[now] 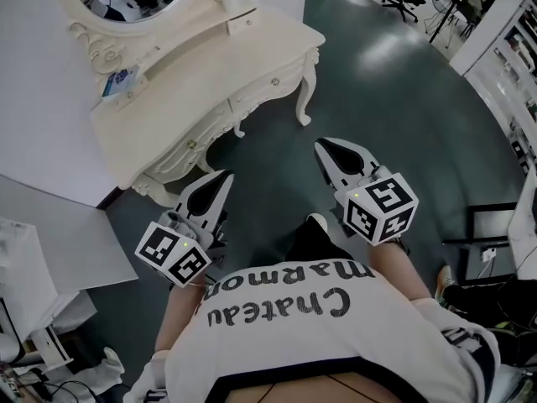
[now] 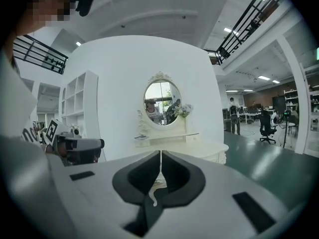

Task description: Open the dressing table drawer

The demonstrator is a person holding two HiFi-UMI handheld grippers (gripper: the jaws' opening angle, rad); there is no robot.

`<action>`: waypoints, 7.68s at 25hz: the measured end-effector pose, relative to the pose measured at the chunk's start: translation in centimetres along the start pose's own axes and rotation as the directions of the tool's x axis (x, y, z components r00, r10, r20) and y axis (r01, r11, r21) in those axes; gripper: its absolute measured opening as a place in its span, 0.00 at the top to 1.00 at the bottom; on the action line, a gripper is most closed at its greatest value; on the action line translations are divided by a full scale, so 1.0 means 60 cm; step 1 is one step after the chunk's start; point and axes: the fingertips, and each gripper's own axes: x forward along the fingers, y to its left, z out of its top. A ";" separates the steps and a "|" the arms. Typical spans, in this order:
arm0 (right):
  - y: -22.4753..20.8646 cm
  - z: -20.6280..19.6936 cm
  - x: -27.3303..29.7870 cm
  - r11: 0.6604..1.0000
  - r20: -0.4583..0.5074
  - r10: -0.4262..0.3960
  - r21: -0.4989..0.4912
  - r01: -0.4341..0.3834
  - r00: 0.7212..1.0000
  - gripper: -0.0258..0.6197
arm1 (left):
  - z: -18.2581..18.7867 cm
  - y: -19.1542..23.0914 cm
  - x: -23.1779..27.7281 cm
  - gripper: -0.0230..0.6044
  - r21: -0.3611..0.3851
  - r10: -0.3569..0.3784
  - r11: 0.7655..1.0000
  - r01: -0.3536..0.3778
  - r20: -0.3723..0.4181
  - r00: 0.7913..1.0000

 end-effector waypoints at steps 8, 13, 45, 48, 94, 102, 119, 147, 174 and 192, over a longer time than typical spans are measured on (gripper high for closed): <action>-0.092 0.017 0.071 1.000 -0.031 0.021 -0.020 -0.022 0.999 0.92 | 0.005 0.055 0.098 0.93 -0.012 0.057 0.998 -0.057 -0.027 0.998; -0.160 0.046 0.131 0.997 -0.052 0.075 -0.030 -0.077 0.996 0.92 | 0.024 0.091 0.171 0.92 -0.030 0.107 0.994 -0.108 -0.014 0.994; -0.437 0.091 0.269 0.965 -0.061 0.253 -0.059 -0.256 0.966 0.92 | 0.055 0.149 0.420 0.92 -0.017 0.323 0.946 -0.323 0.090 0.942; -0.439 0.076 0.277 0.964 -0.080 0.260 -0.042 -0.264 0.962 0.92 | 0.047 0.154 0.421 0.93 -0.030 0.337 0.942 -0.335 0.076 0.939; -0.447 0.094 0.810 0.944 -0.307 0.300 -0.040 -0.327 0.903 0.92 | 0.165 0.608 0.438 0.92 -0.130 0.482 0.874 -0.468 0.114 0.869; -0.456 0.026 0.871 0.955 -0.396 0.270 -0.007 -0.297 0.878 0.92 | 0.149 0.610 0.369 0.93 -0.154 0.581 0.812 -0.563 0.125 0.804; -0.496 -0.012 0.957 0.968 -0.464 0.248 0.077 -0.241 0.851 0.90 | 0.134 0.634 0.363 0.92 -0.241 0.685 0.724 -0.647 0.136 0.716; -0.512 -0.040 1.060 0.966 -0.525 0.254 0.100 -0.238 0.812 0.67 | 0.147 0.664 0.406 0.92 -0.252 0.757 0.647 -0.719 0.098 0.646; -0.525 -0.044 1.063 0.971 -0.516 0.218 0.200 -0.131 0.828 0.79 | 0.154 0.635 0.388 0.93 -0.243 0.775 0.629 -0.738 0.114 0.622; -0.528 -0.049 1.048 0.973 -0.519 0.216 0.181 -0.141 0.827 0.79 | 0.157 0.625 0.385 0.92 -0.238 0.771 0.634 -0.736 0.129 0.623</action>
